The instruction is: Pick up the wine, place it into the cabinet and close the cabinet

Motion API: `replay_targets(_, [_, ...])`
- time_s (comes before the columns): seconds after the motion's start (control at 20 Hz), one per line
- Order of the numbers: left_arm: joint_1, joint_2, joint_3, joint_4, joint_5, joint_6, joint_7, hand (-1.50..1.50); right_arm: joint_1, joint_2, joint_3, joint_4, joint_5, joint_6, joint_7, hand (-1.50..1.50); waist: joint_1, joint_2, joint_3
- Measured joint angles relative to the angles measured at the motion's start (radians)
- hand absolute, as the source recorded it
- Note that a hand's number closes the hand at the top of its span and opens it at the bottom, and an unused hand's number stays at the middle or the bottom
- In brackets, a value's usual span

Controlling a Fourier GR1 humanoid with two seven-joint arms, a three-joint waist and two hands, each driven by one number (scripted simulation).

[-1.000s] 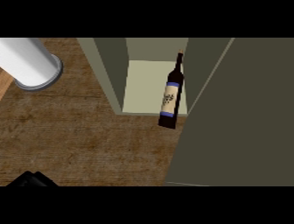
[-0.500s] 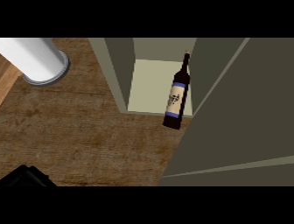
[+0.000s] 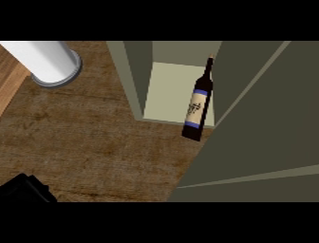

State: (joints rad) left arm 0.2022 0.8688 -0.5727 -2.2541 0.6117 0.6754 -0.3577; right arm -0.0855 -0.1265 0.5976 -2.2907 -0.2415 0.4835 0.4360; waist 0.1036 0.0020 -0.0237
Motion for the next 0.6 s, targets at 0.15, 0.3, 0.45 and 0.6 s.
replay_targets(0.15, [0.009, 0.001, 0.018, 0.019, 0.018, -0.036, -0.019, 1.50, -0.010, -0.002, -0.008, 0.010, -0.010, -0.010, -0.009, 1.50, 0.012, 0.004, -0.001])
replay_targets(0.3, [0.013, 0.003, 0.041, 0.035, 0.041, -0.072, -0.035, 1.50, -0.037, 0.001, -0.030, 0.025, -0.010, -0.020, -0.017, 1.50, 0.019, 0.006, 0.000])
replay_targets(0.45, [0.017, 0.004, 0.055, 0.050, 0.058, -0.108, -0.049, 1.50, -0.084, 0.010, -0.071, 0.060, -0.010, -0.031, -0.022, 1.50, 0.032, 0.011, -0.001])
replay_targets(0.6, [0.019, 0.005, 0.067, 0.064, 0.074, -0.141, -0.062, 1.50, -0.150, 0.051, -0.098, 0.138, 0.008, -0.096, -0.014, 1.50, 0.047, 0.016, -0.001])
